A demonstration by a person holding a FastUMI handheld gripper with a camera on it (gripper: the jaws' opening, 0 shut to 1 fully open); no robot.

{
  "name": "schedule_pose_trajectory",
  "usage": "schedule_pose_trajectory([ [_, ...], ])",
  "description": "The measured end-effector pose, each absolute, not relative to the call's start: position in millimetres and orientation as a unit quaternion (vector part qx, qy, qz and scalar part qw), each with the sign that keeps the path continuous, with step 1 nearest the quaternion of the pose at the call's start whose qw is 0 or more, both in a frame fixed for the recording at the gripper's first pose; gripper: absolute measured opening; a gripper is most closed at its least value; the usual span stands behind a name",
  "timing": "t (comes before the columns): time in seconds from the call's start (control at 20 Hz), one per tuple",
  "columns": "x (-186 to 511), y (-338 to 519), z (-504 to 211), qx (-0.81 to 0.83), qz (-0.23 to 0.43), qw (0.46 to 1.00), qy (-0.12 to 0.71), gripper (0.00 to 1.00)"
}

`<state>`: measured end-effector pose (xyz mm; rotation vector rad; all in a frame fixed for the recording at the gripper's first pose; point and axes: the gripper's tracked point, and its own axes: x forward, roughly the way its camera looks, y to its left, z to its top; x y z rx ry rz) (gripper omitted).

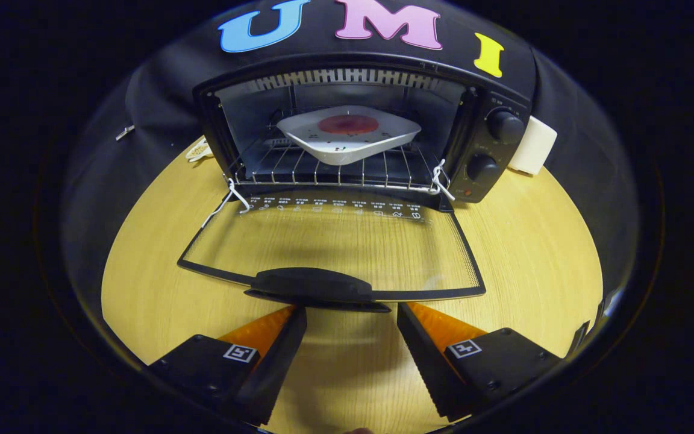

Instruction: Open the toaster oven, put the food inside, and close the toaster oven door.

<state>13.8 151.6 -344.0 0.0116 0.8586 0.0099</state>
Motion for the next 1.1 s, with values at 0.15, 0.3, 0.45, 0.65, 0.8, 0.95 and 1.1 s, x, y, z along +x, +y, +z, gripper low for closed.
schedule_pose_trajectory([
  [0.15, 20, 158, -308, -0.021, 0.045, 0.933, 0.357, 0.98],
  [0.3, 23, 166, -273, -0.006, 0.054, 0.942, 0.332, 0.99],
  [0.45, 40, 168, -248, 0.024, 0.050, 0.951, 0.304, 0.99],
  [0.65, 60, 169, -187, 0.047, 0.044, 0.966, 0.252, 0.99],
  [0.8, 74, 154, -140, 0.041, 0.048, 0.979, 0.192, 0.99],
  [0.95, 78, 124, -103, 0.031, 0.044, 0.989, 0.141, 0.99],
  [1.1, 70, 85, -72, 0.004, 0.027, 0.995, 0.095, 0.99],
])
